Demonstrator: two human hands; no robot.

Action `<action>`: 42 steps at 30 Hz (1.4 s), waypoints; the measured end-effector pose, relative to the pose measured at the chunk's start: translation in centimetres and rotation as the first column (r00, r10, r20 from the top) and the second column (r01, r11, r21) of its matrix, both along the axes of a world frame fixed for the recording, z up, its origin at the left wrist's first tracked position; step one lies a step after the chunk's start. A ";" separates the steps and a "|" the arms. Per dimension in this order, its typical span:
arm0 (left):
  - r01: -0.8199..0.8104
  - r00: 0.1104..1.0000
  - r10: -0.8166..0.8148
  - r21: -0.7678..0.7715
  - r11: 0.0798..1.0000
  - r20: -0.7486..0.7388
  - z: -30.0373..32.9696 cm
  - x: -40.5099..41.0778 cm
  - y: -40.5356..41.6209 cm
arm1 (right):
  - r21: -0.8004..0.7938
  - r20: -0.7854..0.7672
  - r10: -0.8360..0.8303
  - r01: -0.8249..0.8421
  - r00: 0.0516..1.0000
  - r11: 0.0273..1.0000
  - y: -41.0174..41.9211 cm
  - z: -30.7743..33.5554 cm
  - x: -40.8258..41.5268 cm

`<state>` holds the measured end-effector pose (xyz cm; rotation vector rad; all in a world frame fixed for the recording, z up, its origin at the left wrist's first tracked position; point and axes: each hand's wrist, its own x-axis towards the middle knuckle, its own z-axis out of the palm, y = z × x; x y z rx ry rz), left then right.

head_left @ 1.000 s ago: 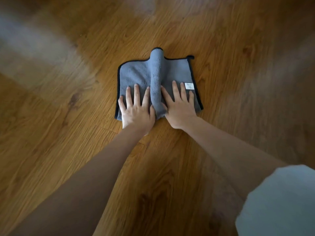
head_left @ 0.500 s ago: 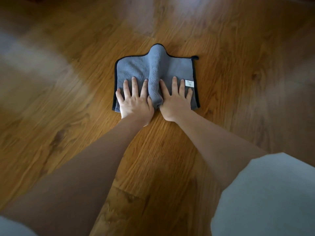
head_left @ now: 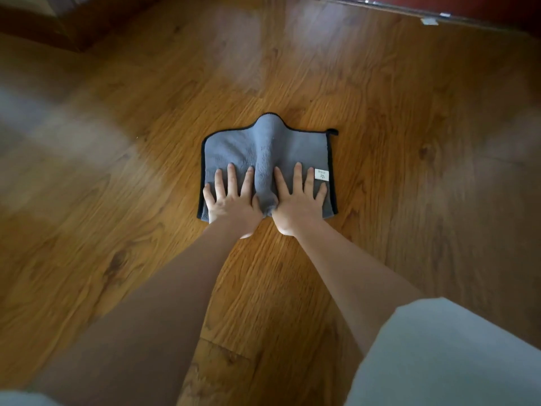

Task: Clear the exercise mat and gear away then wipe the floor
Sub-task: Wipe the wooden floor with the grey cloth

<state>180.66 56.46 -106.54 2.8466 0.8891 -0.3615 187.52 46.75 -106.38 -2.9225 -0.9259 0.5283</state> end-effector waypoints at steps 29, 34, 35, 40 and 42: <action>0.040 0.964 -0.062 0.086 0.995 0.260 -2.3 -28.1 -16.1 | 0.171 0.157 0.202 -0.228 0.967 0.959 -18.5 -1.4 -24.4; 0.008 0.990 -0.018 0.076 0.997 0.140 -2.8 -30.7 -18.7 | 0.233 0.250 0.218 -0.277 0.944 0.932 -21.9 -2.6 -26.3; 0.016 0.992 -0.026 0.082 0.996 0.124 -2.9 -31.1 -18.9 | 0.243 0.251 0.218 -0.280 0.943 0.929 -22.6 -2.9 -26.4; 0.040 0.979 -0.060 0.104 0.994 0.193 -3.2 -30.5 -19.7 | 0.284 0.242 0.177 -0.244 0.954 0.927 -26.3 -3.0 -25.1; 0.067 0.969 -0.085 0.086 0.994 0.232 -3.3 -29.2 -20.2 | 0.305 0.219 0.113 -0.178 0.969 0.936 -28.1 -2.8 -23.8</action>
